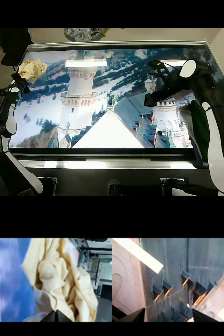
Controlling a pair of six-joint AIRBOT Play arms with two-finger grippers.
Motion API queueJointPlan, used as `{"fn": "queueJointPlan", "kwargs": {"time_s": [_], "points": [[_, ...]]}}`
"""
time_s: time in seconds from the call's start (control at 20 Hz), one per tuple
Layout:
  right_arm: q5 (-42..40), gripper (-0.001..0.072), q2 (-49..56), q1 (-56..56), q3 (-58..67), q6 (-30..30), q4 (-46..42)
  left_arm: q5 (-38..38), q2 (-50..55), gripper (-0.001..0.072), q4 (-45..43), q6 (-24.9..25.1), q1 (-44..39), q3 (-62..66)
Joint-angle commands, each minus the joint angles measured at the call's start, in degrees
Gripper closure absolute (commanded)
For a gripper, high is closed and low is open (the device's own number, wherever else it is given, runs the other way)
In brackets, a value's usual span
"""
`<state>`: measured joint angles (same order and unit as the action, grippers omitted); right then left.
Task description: Fold the shirts.
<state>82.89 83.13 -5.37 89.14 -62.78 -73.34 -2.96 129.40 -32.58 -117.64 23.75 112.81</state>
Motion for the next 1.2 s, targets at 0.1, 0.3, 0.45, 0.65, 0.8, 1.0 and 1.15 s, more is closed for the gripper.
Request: {"fn": "queueJointPlan", "kwargs": {"time_s": [0.1, 0.3, 0.45, 0.65, 0.8, 1.0, 1.15], "points": [[1.2, 0.0026, 0.0, 0.0, 0.0, 0.1, -2.7, -1.4, -9.2, 0.0689, 0.0, 19.8, -1.2, 0.0], [1.3, 0.0027, -0.5, 0.0, 0.1, 2.2, -5.7, -9.0, -23.2, 0.0689, 0.0, 39.9, -2.9, 0.0], [1.2, 0.0027, -2.6, 0.0, 0.2, 2.3, -5.8, -17.1, -35.6, 0.0689, 0.0, 47.4, -5.0, 0.0], [1.9, 0.0027, -8.5, 0.0, 0.2, 2.4, -6.2, -32.7, -50.8, 0.0689, -1.7, 54.6, -10.5, 0.0], [4.0, 0.0027, -14.7, 0.0, 0.2, 2.4, -7.8, -46.1, -56.5, 0.0688, -7.7, 52.8, -18.1, -0.4], [6.9, 0.0026, -23.3, 0.0, 0.2, 2.4, -11.0, -67.4, -54.9, 0.0688, -13.4, 49.0, -31.8, -3.1], [7.5, 0.0026, -28.5, 0.0, 0.2, 2.4, -15.2, -72.3, -53.8, 0.0688, -15.8, 49.1, -45.0, -14.2]]}}
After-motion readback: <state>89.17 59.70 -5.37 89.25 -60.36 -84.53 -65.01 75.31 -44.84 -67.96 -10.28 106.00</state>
